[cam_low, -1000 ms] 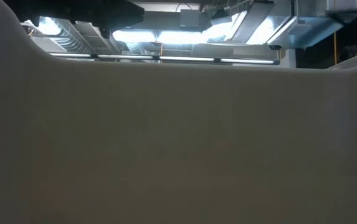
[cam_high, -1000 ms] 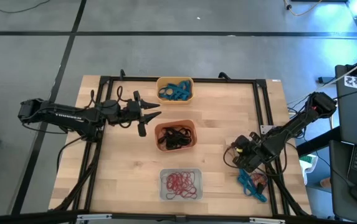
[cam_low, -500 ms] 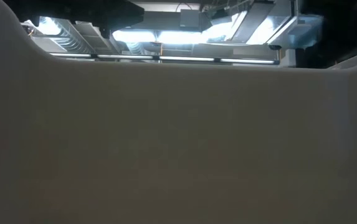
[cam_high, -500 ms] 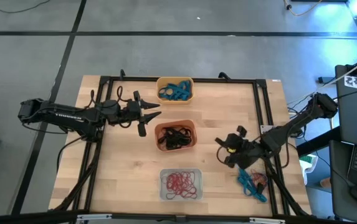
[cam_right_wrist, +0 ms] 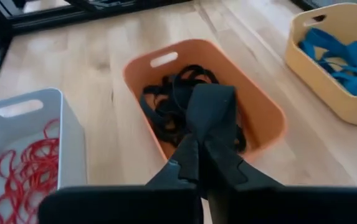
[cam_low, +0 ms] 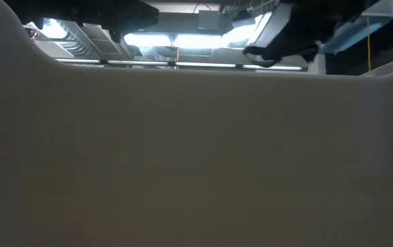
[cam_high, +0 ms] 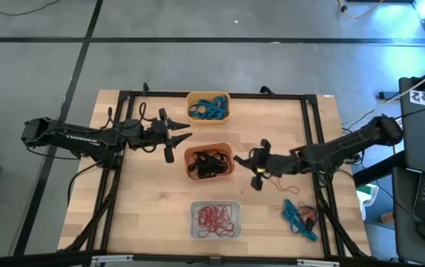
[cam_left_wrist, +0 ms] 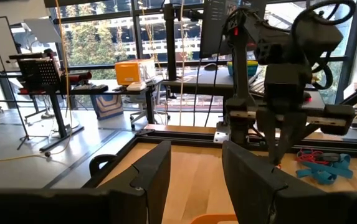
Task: Sort rubber bands into baskets
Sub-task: Put the black rubber band in the orange bin, then put the red rubber band in the white bin
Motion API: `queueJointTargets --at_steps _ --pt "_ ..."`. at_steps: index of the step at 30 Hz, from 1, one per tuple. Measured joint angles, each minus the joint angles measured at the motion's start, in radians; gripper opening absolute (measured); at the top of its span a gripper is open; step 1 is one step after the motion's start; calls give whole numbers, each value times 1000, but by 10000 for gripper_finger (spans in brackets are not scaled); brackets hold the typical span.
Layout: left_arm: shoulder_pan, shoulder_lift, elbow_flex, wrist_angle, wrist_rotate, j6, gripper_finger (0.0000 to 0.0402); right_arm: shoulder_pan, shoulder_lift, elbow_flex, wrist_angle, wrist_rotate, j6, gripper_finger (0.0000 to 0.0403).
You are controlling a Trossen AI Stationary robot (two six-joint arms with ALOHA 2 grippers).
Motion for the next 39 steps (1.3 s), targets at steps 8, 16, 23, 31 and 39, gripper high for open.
queueJointTargets --at_steps 8,16,23,31,39 --pt "0 0 0 0 0 -5 141 -79 154 0 202 -79 -48 9" --pt "0 0 0 0 0 -5 141 -149 271 0 343 -96 -54 9" --pt "0 0 0 0 0 -2 141 -192 345 4 398 -121 -39 16" --pt "0 0 0 0 0 0 141 -197 359 32 374 -145 0 140" --pt "0 0 0 0 0 -1 141 -196 352 132 144 -166 -25 217"
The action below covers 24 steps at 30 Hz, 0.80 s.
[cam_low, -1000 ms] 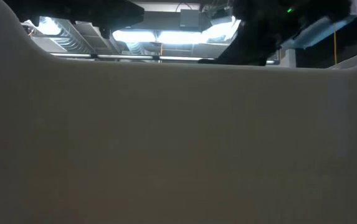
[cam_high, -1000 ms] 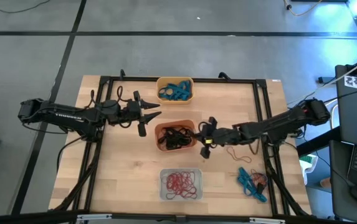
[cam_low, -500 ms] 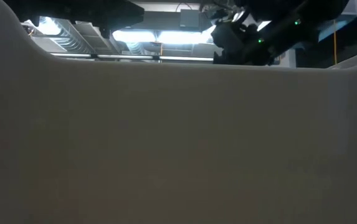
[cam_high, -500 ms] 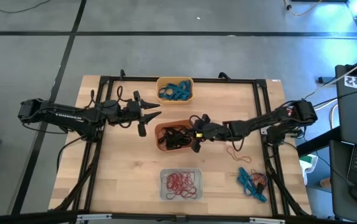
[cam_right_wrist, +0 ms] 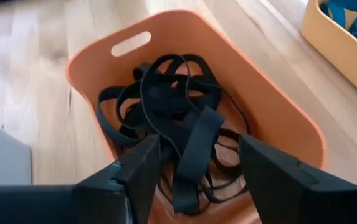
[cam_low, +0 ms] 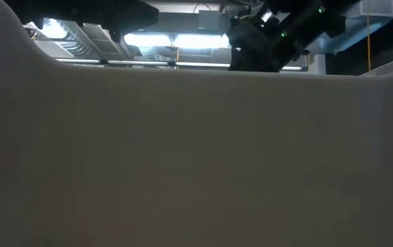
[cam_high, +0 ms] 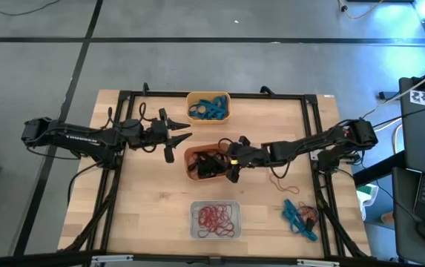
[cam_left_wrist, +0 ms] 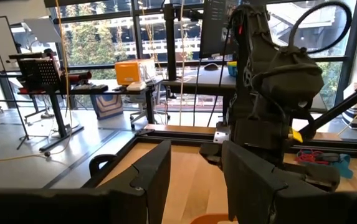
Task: Sort rubber bands into baskets
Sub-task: Put the red rubber band in the white bin
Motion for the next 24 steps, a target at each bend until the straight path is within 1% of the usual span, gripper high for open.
queueJointTargets --at_steps 5,9,12,17,22,24 --pt "0 0 0 -1 0 0 141 14 -21 76 -182 -26 22 220" --pt "0 0 0 -2 0 -1 141 58 -60 102 -294 -38 66 220" --pt "0 0 0 -4 0 -1 141 98 -98 102 -405 -21 154 220" --pt "0 0 0 -4 0 -2 141 183 -158 102 -591 46 291 221" --pt "0 0 0 -3 0 -6 141 260 -179 102 -724 47 386 221" --pt "0 0 0 -3 0 -6 141 282 -179 102 -782 12 434 221"
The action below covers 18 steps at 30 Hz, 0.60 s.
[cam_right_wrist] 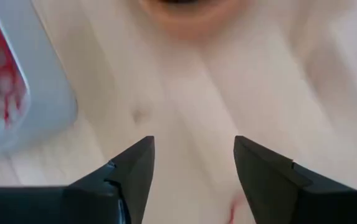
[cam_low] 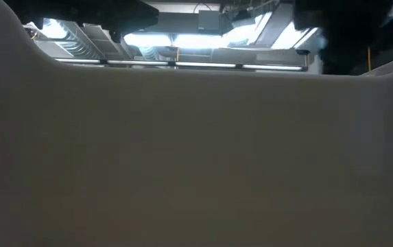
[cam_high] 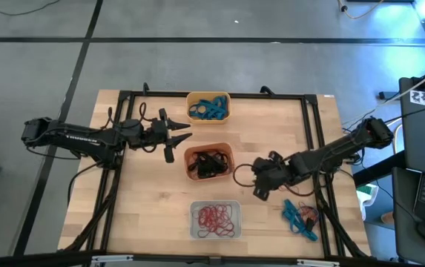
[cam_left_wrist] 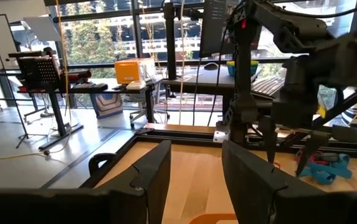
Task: Sort rubber bands into baskets
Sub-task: Put the red rubber band in the white bin
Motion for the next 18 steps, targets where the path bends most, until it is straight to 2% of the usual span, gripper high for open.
queueJointTargets --at_steps 7,10,18 --pt "0 0 0 3 0 0 141 28 1 -46 -152 -146 178 221" --pt "0 0 0 2 0 0 141 27 1 -97 -144 -200 217 221" --pt "0 0 0 2 0 0 141 27 1 -225 -121 -260 330 221"
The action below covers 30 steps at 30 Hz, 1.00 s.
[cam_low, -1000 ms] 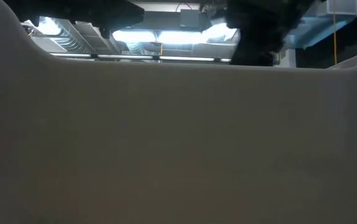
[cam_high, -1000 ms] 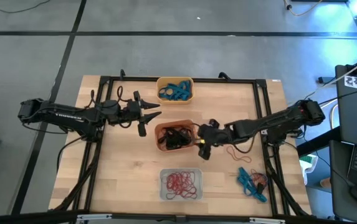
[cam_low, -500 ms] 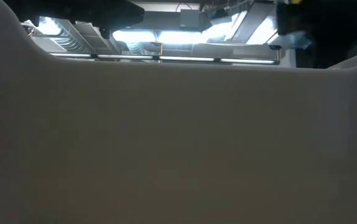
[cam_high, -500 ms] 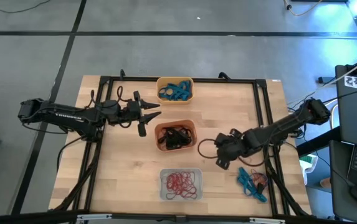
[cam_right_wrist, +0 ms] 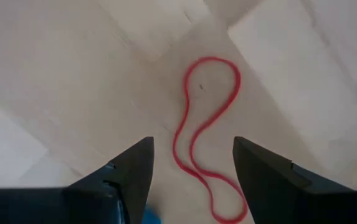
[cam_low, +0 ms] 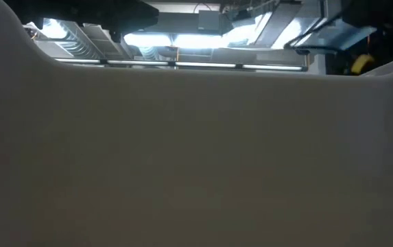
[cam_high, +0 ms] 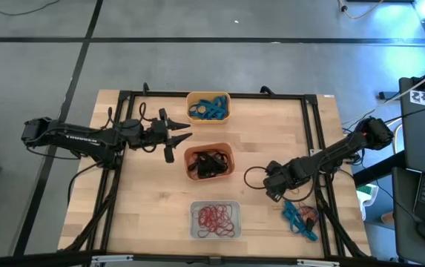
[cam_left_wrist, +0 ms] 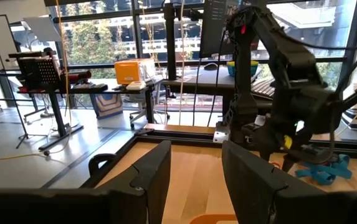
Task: Sort rubber bands into baskets
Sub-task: Put the red rubber band in the white bin
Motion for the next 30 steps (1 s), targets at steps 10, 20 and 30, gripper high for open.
queueJointTargets --at_steps 10,20,30 --pt "0 0 0 0 0 0 141 0 0 -105 167 -4 58 221" --pt "0 0 0 0 0 0 141 -1 -1 -170 222 12 103 220" --pt "0 0 0 -1 0 0 141 0 0 -172 239 16 95 131"
